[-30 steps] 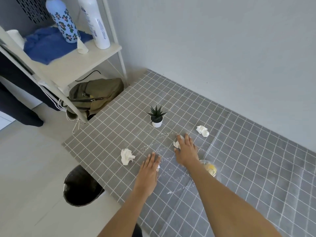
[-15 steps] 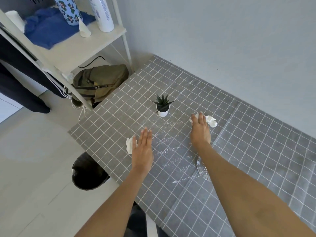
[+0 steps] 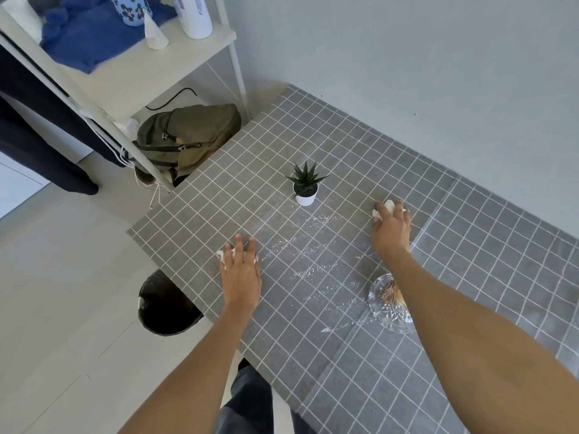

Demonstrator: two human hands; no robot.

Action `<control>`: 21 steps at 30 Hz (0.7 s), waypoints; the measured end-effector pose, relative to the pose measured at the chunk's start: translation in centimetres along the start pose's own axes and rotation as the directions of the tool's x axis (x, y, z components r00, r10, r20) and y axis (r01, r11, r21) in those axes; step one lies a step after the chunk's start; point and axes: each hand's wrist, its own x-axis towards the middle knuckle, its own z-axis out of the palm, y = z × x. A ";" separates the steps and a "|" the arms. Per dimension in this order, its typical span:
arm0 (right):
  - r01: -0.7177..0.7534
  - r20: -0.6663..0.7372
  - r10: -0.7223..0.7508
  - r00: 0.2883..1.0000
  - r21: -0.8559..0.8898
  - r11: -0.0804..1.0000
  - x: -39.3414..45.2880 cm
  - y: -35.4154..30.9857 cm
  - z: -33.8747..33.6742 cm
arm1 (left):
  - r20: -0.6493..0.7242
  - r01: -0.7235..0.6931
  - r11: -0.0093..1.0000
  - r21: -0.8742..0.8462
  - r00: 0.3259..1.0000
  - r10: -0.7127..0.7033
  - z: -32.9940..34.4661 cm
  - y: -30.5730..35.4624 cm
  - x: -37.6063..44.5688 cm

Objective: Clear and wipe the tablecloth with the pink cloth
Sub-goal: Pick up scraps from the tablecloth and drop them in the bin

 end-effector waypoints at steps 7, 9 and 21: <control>0.031 -0.036 -0.030 0.999 0.016 0.999 -1.3 -1.2 1.3 | -0.057 -0.067 0.998 -0.001 0.996 0.067 0.4 0.7 -0.9; 0.070 -0.023 -0.070 0.997 -0.002 0.998 -2.1 -1.8 1.8 | -0.053 -0.084 0.996 0.017 0.995 0.085 0.5 0.6 -1.1; 0.307 0.062 -0.306 0.950 0.003 0.952 -9.7 -6.8 5.1 | -0.078 -0.077 0.997 -0.022 0.994 0.075 -2.2 -0.9 -2.4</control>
